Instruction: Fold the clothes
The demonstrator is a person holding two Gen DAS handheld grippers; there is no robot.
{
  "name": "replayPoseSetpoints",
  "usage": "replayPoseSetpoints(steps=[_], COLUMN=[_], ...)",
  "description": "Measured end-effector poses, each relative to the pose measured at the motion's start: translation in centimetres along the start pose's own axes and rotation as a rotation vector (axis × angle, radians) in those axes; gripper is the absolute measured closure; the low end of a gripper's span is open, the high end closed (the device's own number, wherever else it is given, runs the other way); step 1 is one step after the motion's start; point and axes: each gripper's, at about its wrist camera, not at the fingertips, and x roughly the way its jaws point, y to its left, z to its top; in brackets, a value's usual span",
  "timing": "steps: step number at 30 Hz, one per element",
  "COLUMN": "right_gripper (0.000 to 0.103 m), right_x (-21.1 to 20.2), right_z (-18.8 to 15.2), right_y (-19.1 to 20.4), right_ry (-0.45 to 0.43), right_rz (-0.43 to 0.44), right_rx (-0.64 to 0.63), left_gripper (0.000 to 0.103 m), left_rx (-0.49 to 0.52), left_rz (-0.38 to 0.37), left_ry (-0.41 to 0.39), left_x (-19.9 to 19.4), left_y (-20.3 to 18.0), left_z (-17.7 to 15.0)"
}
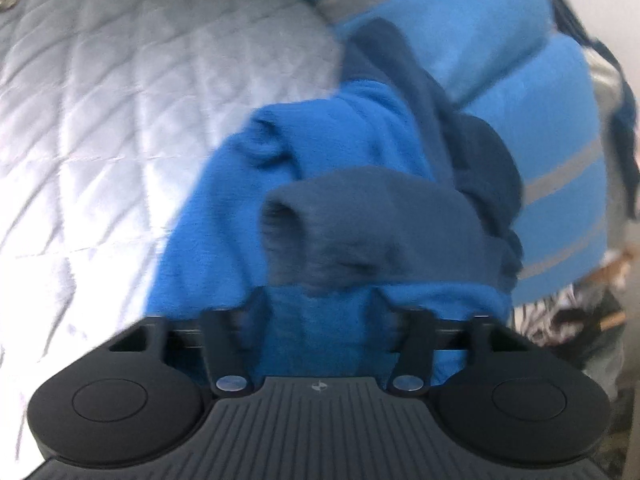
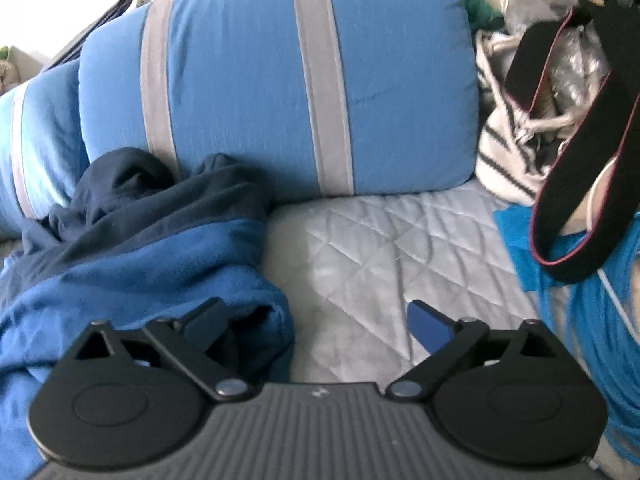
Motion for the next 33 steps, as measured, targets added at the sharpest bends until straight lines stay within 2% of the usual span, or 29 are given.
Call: replayPoseSetpoints(steps=[5, 11, 17, 22, 28, 30, 33], right_gripper=[0.0, 0.0, 0.0, 0.0, 0.0, 0.0, 0.0], right_x=[-1.7, -3.8, -5.4, -5.6, -5.8, -6.1, -6.7], right_z=[-1.5, -3.5, -4.5, -5.7, -7.1, -7.7, -8.8], right_y=[1.2, 1.0, 0.0, -1.1, -2.4, -2.9, -3.9], right_ry=[0.014, 0.046, 0.086, 0.102, 0.122, 0.121, 0.115], right_rz=[-0.043, -0.044, -0.008, 0.01, 0.031, 0.031, 0.032], right_rx=[-0.049, -0.052, -0.052, -0.042, -0.031, -0.026, -0.01], left_gripper=[0.03, 0.03, 0.03, 0.03, 0.03, 0.03, 0.03], left_rx=[0.131, 0.165, 0.255, 0.298, 0.25, 0.229, 0.2], left_rz=[0.049, 0.069, 0.059, 0.079, 0.017, -0.026, -0.131], left_ry=[-0.01, -0.065, -0.061, -0.057, -0.035, -0.034, -0.018], left_x=[-0.6, -3.6, -8.4, -10.7, -12.7, -13.2, -13.9], left_y=[-1.8, -2.4, -1.8, 0.8, 5.2, 6.3, 8.4], left_z=[-0.7, 0.2, 0.7, 0.1, -1.6, -2.4, -4.2])
